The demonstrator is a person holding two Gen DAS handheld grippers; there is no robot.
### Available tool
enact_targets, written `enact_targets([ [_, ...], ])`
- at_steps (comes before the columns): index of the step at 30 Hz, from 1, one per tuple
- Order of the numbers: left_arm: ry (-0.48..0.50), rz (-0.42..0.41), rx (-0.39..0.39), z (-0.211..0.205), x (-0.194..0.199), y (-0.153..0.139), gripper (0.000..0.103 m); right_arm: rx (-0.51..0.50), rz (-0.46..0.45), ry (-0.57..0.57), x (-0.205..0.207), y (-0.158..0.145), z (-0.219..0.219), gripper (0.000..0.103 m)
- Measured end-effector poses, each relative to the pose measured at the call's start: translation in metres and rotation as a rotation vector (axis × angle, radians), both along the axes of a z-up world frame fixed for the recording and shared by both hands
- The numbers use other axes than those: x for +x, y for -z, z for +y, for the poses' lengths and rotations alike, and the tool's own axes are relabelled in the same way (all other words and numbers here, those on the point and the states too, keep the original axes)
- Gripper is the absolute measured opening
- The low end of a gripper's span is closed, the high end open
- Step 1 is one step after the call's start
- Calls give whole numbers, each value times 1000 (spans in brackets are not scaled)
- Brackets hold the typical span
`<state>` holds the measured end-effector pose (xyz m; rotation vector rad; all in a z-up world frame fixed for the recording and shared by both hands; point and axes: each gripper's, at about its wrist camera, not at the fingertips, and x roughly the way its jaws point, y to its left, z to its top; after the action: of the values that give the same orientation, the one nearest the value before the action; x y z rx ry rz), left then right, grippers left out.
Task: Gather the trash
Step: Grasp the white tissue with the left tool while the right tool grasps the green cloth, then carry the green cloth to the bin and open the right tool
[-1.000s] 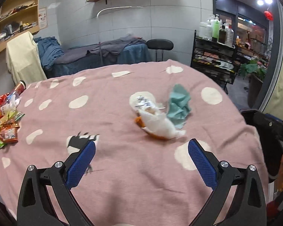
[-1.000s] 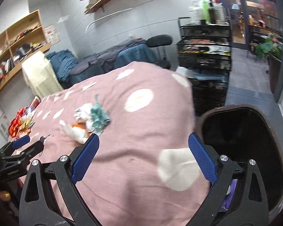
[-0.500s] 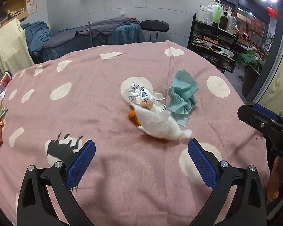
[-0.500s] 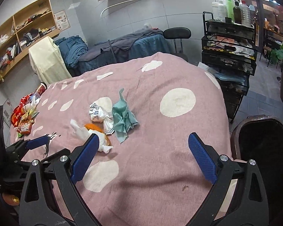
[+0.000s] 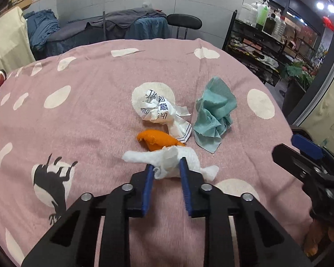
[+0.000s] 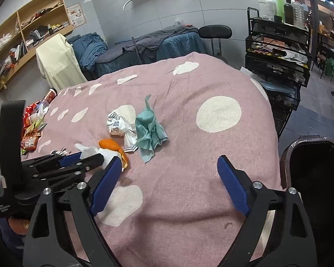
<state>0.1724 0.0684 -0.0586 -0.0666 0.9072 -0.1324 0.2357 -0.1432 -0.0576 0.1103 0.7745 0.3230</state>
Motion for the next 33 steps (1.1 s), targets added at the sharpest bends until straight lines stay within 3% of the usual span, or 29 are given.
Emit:
enact_targets([
  [7,-56,-83,-71,30,-46,-16,11,-60,43,-80,36,1,30,78],
  [12,-76,-84,-73,30,-51,-17,9,-79,126,-78,74,13,44,69],
  [15,-76,-93,-84,29,-53,-18,6,-65,185,-82,89,24,47,50],
  [17,-68,-100,-95,29,-54,-20,4,-41,199,-109,91,28,48,17],
  [24,-44,-162,-91,23,-60,-40,2,-28,30,-97,58,0,34,13],
  [33,37,-238,-85,-5,-62,-75,2,42,-49,-30,11,-28,-17,14],
])
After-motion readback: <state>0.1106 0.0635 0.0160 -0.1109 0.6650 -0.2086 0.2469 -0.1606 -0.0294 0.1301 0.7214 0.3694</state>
